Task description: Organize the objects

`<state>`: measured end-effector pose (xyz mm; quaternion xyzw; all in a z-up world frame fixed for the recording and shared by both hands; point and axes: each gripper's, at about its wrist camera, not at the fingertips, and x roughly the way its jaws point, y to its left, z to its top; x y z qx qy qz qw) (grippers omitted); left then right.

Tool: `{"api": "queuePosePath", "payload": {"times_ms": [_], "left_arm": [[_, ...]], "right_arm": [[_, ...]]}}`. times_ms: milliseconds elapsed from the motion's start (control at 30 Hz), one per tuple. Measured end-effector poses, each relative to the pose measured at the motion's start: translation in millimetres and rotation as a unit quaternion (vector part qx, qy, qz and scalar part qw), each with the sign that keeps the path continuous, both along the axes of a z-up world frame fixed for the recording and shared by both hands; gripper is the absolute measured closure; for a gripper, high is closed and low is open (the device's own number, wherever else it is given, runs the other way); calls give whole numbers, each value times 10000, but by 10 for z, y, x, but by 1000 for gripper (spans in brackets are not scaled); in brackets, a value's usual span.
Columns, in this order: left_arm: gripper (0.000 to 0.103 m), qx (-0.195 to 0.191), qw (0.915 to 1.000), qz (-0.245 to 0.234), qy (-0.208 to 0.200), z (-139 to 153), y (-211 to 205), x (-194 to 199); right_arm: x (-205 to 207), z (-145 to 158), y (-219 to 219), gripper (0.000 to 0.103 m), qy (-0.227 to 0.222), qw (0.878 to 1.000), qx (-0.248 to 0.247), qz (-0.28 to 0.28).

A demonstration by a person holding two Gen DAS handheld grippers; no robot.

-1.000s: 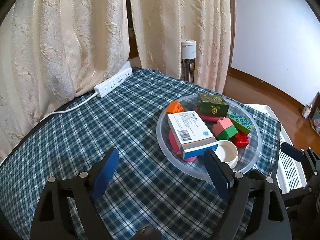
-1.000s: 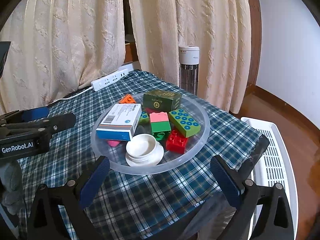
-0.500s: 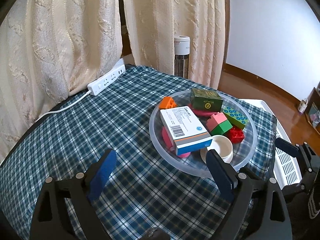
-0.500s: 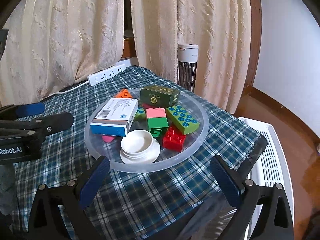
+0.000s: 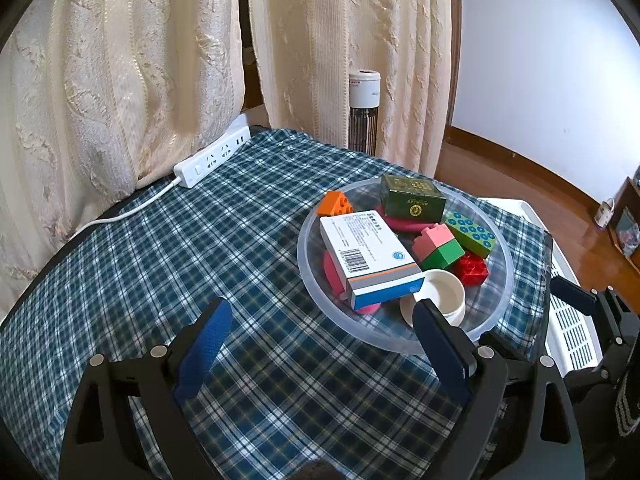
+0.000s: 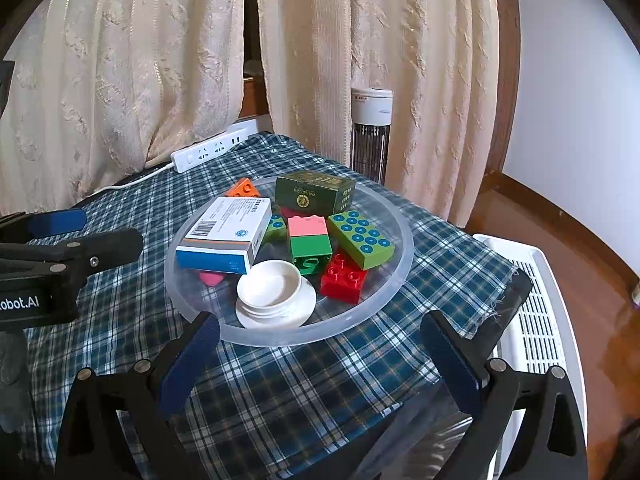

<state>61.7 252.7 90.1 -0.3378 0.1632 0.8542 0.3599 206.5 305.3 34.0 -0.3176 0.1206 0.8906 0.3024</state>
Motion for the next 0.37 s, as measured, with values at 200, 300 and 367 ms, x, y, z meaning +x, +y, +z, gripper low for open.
{"api": "queuePosePath", "payload": {"times_ms": [200,300,367], "left_arm": [[10,53,9999,7,115,-2,-9,7],[10,51,9999,22,156,10,-7,12],[10,29,9999,58,149,9,-9,4]], "right_arm": [[0,0,-1,1,4,10000,-5,-5],[-2,-3,-4,1,15,10000,-15,-8],[-8,-1,-7,1,25,10000,-22,1]]}}
